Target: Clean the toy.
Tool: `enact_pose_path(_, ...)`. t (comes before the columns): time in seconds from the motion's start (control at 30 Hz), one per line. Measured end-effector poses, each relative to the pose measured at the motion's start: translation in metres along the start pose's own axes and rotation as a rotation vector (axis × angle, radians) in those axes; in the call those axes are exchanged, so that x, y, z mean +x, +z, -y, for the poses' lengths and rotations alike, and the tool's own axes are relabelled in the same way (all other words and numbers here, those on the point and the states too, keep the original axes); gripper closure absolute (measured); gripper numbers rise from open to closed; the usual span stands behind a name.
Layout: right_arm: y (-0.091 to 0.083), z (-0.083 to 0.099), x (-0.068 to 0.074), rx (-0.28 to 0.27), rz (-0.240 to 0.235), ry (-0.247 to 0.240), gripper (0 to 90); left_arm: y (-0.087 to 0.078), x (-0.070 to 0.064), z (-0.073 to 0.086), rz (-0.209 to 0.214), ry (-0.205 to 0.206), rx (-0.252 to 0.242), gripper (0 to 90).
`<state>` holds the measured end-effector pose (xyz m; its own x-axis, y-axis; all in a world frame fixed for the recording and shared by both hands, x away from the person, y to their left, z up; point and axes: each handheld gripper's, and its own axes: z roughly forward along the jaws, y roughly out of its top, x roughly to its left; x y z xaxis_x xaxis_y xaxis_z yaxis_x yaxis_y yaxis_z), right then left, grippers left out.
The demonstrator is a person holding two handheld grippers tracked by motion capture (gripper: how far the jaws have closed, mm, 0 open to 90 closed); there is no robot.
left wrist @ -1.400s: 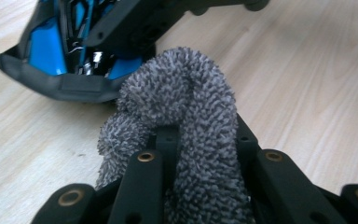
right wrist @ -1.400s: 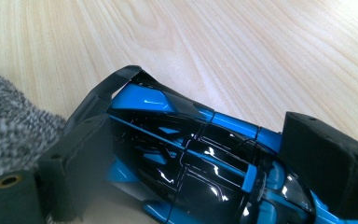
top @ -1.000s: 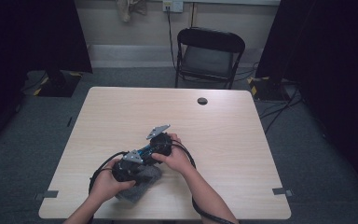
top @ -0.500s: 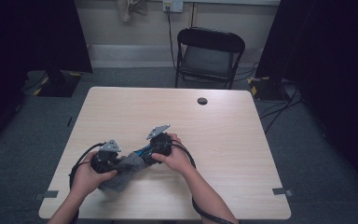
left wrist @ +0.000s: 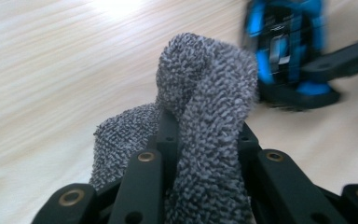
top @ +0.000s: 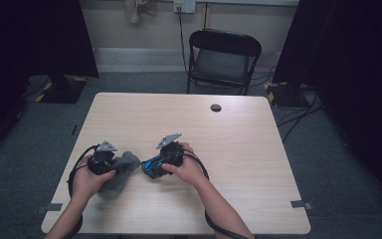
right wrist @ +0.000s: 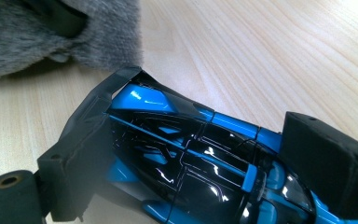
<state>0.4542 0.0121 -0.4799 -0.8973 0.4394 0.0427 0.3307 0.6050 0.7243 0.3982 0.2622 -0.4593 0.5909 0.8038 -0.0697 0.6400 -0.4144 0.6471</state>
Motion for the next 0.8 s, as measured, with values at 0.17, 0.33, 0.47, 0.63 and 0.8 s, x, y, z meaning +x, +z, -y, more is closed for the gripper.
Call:
enact_pose_path(0.17, 0.0, 0.0, 0.0, -0.003, 0.001, -0.001, 9.7, 0.014, -0.005, -0.002, 0.002, 0.011, 0.021, 71.5)
enact_pose_path(0.33, 0.0, 0.0, 0.0, -0.005, 0.003, 0.0, 9.7, 0.02, -0.012, -0.005, 0.036, 0.029, 0.028, 71.6)
enact_pose_path(0.47, 0.0, 0.0, 0.001, -0.002, 0.004, 0.002, 9.7, 0.021, -0.016, -0.006, 0.053, 0.029, 0.031, 71.6)
enact_pose_path(0.63, 0.0, 0.0, 0.001, -0.004, 0.004, 0.0, 9.7, 0.021, -0.02, -0.005, 0.077, 0.032, 0.033, 71.6)
enact_pose_path(0.8, 0.0, 0.0, 0.001, -0.002, 0.004, 0.0, 9.7, 0.021, -0.025, -0.004, 0.09, 0.041, 0.033, 71.6)
